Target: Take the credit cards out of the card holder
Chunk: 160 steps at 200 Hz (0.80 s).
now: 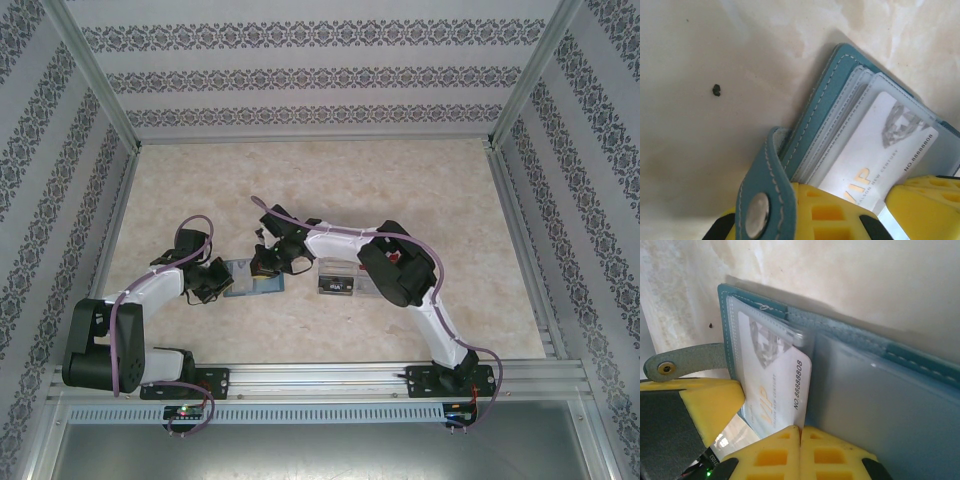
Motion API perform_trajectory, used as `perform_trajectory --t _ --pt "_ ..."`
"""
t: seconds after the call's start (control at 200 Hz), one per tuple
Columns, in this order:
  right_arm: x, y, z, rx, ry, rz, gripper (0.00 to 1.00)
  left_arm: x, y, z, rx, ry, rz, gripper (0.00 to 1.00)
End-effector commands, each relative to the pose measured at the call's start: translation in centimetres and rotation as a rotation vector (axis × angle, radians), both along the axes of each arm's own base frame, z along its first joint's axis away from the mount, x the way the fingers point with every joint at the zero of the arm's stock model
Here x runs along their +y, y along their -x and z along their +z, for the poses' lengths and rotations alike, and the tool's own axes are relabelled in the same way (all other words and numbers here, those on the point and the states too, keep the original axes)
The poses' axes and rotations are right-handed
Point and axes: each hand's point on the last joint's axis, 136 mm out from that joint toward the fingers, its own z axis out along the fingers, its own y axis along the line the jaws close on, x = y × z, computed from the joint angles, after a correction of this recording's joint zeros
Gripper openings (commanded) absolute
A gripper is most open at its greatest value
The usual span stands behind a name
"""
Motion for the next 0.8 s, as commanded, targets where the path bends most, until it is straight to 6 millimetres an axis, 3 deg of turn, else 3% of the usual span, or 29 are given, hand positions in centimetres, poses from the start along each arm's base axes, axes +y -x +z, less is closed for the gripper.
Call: perform_trajectory --t 0.0,0.285,0.38,0.43,0.55,0.794 --pt "-1.8 -0.7 0.2 -0.009 0.034 -0.046 0.00 1.6 2.0 -1.7 0.108 -0.079 0.030 0.00" --pt "-3.3 -0.5 0.8 -0.018 0.038 -0.052 0.00 1.6 1.9 -1.8 0.107 -0.076 0.028 0.00" --pt "-2.7 -0.3 0.8 -0.014 0.023 -0.040 0.00 1.4 1.8 -1.8 0.105 -0.068 0.025 0.00" --pt "-2.3 -0.3 0.6 -0.011 0.021 -0.036 0.09 1.4 1.8 -1.8 0.106 -0.064 0.023 0.00" --pt "-1.3 -0.9 0.7 -0.015 -0.002 -0.047 0.15 1.2 1.8 -1.9 0.105 -0.056 0.018 0.00" --pt "-0.5 -1.4 -0.1 -0.002 -0.001 -0.052 0.15 1.1 1.9 -1.9 0.109 -0.049 0.014 0.00"
